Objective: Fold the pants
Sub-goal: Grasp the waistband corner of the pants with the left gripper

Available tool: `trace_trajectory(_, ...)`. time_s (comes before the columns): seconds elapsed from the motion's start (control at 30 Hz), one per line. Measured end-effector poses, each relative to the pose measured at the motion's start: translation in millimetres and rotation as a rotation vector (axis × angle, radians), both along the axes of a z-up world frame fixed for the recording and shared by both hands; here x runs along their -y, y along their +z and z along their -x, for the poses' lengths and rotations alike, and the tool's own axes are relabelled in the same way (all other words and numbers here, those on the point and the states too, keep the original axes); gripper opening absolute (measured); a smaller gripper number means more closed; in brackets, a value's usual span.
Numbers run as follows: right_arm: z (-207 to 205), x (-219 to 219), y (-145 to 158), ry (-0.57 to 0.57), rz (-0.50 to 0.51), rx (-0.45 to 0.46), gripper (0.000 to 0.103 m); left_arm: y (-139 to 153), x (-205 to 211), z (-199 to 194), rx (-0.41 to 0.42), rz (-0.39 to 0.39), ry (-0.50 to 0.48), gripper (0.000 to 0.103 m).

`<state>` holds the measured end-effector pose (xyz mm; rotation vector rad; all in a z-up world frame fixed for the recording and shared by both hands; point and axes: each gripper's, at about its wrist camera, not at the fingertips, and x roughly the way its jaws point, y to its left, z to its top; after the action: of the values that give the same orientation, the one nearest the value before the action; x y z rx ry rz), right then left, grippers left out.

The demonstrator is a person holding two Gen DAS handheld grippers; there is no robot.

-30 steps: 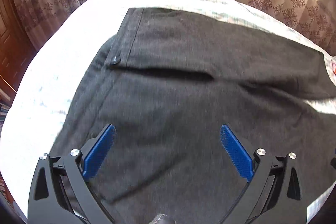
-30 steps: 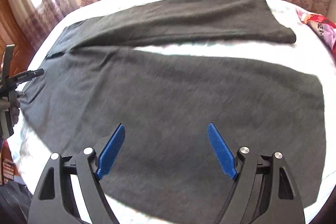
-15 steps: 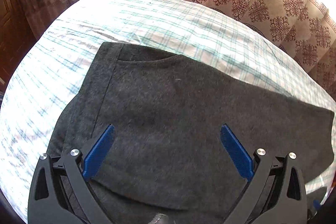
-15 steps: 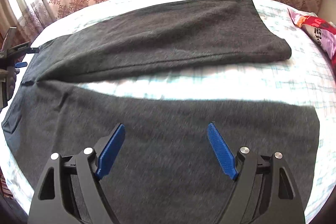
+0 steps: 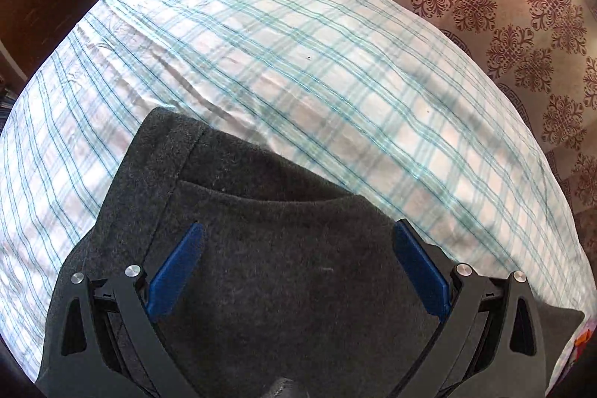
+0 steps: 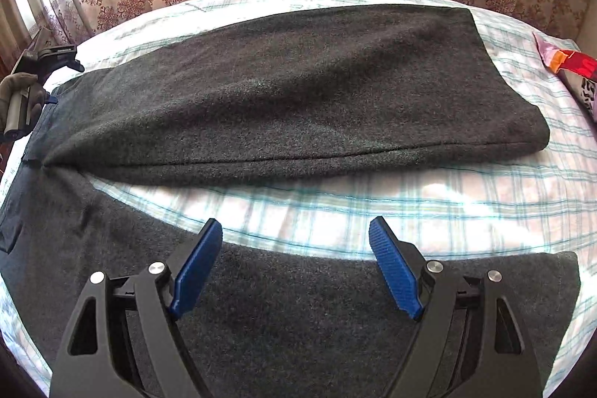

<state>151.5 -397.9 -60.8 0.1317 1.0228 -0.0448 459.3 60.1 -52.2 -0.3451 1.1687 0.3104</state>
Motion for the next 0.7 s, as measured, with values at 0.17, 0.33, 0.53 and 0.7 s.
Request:
trace_trajectory(0.17,-1.8,-2.4,-7.5,-0.004,0.001,-0.004,0.081,-11.0,-0.1,-17.5,-0.036,-0.031,0.117,0.101)
trace_trajectory(0.33,-1.6,-2.0,-9.1,0.000,-0.006,0.000,0.081,-13.5,5.1,-34.9,-0.059,-0.060,0.178,0.101)
trace_trajectory(0.53,-1.5,-4.2,-9.9,0.002,-0.003,0.006,0.081,-25.1,6.8,-47.8,-0.102,-0.097,0.198,0.101)
trace_trajectory(0.7,0.2,-5.0,-9.6,0.009,0.004,0.011,0.081,-23.5,14.3,-34.5,-0.061,-0.146,0.154,0.087)
